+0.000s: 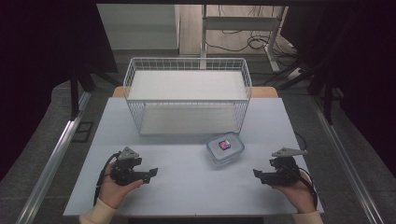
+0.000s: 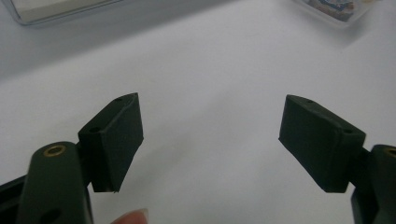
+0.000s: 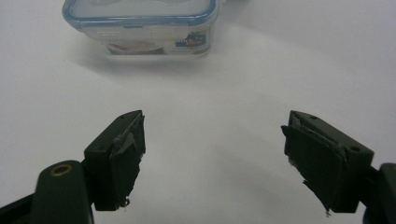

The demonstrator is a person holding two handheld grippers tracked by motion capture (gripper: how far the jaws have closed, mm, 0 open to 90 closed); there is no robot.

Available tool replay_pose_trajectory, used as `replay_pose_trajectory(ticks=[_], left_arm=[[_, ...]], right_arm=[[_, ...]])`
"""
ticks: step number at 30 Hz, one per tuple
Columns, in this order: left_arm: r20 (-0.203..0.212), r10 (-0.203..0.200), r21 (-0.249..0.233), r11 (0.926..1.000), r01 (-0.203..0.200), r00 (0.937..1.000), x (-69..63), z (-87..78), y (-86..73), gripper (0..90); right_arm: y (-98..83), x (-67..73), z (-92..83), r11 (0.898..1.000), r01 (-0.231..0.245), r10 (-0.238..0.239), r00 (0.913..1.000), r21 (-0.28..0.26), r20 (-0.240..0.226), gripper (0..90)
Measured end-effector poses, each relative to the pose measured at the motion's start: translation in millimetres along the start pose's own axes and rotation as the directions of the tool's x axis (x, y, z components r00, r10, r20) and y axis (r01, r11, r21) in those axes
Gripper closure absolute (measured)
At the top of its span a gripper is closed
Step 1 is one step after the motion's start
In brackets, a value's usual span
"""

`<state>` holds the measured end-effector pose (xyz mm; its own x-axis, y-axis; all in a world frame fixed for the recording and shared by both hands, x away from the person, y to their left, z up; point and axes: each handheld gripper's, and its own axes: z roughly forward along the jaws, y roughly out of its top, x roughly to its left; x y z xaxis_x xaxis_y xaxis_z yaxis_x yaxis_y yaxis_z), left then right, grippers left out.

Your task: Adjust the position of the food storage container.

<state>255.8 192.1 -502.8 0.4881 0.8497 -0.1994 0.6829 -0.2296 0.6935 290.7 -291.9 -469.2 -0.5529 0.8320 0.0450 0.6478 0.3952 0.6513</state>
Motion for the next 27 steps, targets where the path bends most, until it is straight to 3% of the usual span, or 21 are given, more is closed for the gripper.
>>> replay_pose_trajectory(ticks=[9,18,24,27], left_arm=[[-0.001,0.000,-0.002,1.0000,0.000,1.0000,-0.6,-0.9,0.6,21.5],[-0.002,-0.004,-0.008,1.0000,0.004,1.0000,-2.4,-3.3,1.8,21.6],[0.015,0.006,0.001,1.0000,-0.006,0.9999,-4.1,-2.1,0.4,21.6],[0.015,0.003,-0.001,1.0000,-0.003,0.9999,-1.5,-2.2,0.2,21.7]], right_arm=[[8.2,1.4,-3.6,1.000,0.024,-0.024,0.9997,0.018,-0.001,24.9],[18.6,-1.0,-4.3,1.000,-0.010,0.011,0.9995,0.022,-0.030,30.4],[46.0,-4.8,-7.3,0.998,-0.022,0.024,0.9992,0.050,-0.033,35.3],[69.0,-12.2,-2.2,0.996,-0.023,0.028,0.9977,0.085,-0.061,43.9]])
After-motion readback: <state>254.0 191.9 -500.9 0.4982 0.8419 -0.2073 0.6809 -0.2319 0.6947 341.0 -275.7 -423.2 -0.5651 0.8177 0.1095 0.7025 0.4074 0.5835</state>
